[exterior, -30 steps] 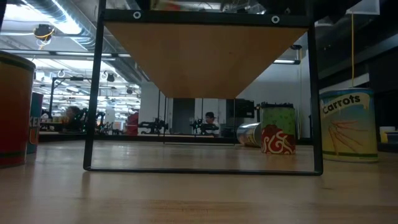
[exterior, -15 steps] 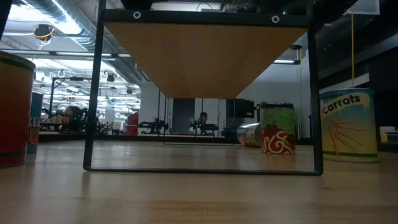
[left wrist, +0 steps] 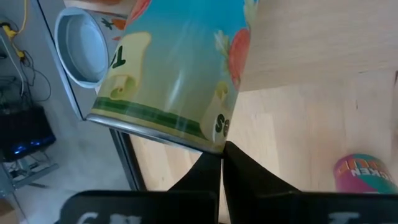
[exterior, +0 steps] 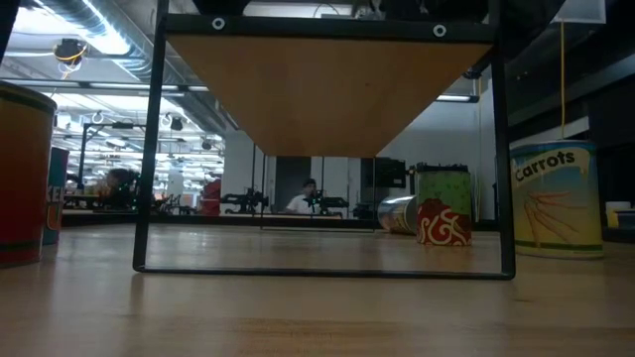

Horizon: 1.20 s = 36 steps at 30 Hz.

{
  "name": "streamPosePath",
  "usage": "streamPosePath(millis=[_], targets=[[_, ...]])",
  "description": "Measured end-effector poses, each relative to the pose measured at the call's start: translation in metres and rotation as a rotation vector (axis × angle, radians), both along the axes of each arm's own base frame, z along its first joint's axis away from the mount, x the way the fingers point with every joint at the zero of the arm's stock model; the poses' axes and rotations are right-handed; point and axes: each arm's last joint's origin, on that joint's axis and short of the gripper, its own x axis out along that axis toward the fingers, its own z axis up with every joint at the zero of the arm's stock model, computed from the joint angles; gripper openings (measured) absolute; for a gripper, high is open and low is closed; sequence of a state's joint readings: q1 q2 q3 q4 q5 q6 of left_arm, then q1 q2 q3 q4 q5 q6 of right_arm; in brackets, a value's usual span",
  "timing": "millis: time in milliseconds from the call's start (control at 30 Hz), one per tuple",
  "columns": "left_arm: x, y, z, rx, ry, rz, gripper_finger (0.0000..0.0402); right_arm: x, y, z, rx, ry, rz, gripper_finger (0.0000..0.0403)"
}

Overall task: Pick and place cans onto a shelf
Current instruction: Put the canned tomatoes on the shelf

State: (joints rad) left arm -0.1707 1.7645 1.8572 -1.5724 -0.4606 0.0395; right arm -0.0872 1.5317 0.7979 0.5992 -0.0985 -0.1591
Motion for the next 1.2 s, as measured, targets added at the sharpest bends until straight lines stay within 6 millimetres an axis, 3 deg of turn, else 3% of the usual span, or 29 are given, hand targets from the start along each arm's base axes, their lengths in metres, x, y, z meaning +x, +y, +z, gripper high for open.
streamPosePath(millis=[367,1200], targets=[[-0.001,0.000,0.000,0.002,0.004,-0.001,0.0008,0.010,0.001,-0.019,0.004,0.032,0.015,0.0072],[0.002,0.000,0.001,-0.008,-0.026,0.002,0.0065,0.008,0.002,-0.019,0.003,0.060,0.014,0.0072]])
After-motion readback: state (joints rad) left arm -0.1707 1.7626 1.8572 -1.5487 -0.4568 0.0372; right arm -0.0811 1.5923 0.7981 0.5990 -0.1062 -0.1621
